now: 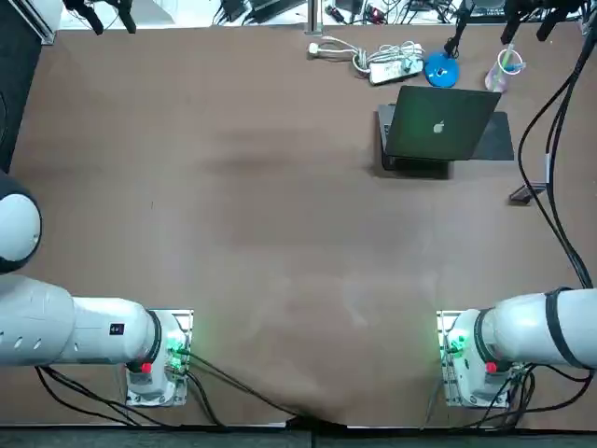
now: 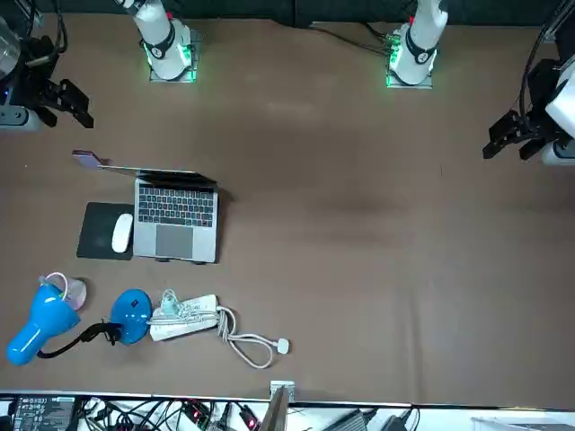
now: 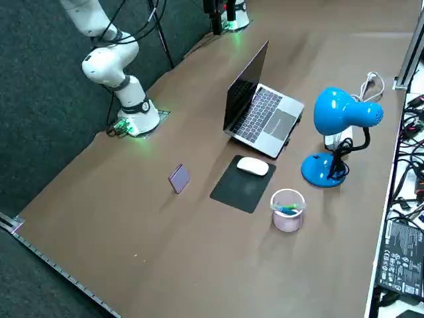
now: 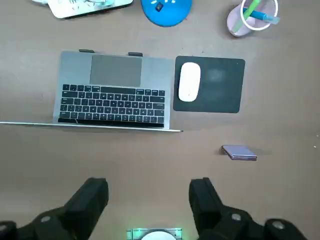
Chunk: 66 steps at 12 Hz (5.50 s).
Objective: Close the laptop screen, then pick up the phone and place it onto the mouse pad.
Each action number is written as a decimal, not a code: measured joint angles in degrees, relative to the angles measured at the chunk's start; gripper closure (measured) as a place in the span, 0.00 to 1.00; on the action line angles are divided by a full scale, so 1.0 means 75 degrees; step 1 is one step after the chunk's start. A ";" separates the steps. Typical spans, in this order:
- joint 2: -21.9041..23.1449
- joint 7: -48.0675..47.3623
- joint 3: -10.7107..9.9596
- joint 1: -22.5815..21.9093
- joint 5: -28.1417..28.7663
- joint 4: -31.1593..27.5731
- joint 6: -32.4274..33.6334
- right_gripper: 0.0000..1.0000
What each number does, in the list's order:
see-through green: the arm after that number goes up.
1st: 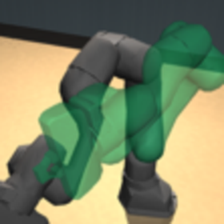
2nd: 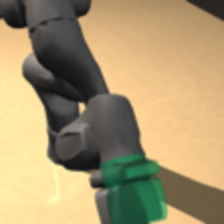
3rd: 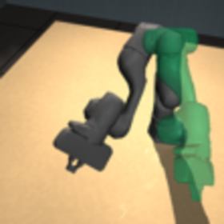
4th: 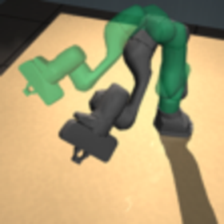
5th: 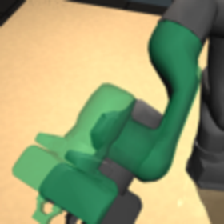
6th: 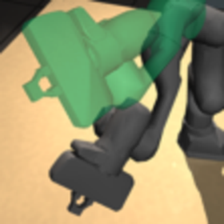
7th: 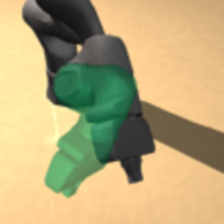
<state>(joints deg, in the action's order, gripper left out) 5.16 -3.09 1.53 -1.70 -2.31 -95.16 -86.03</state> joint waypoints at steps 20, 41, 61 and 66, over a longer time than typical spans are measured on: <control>-0.0862 -0.1879 0.0033 -0.1085 0.0562 -0.0882 -0.1058 0.98; -0.1890 -0.2501 -0.0032 -0.1094 0.0562 -0.2020 -0.4130 0.98; -0.2171 -0.0058 -0.0214 0.0386 0.0533 -0.1128 -0.1896 0.93; -0.1742 0.2761 -0.0231 0.1730 0.0398 -0.1623 -0.1644 0.45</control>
<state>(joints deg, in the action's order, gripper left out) -7.91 17.62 -0.20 11.27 0.68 -107.33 -98.36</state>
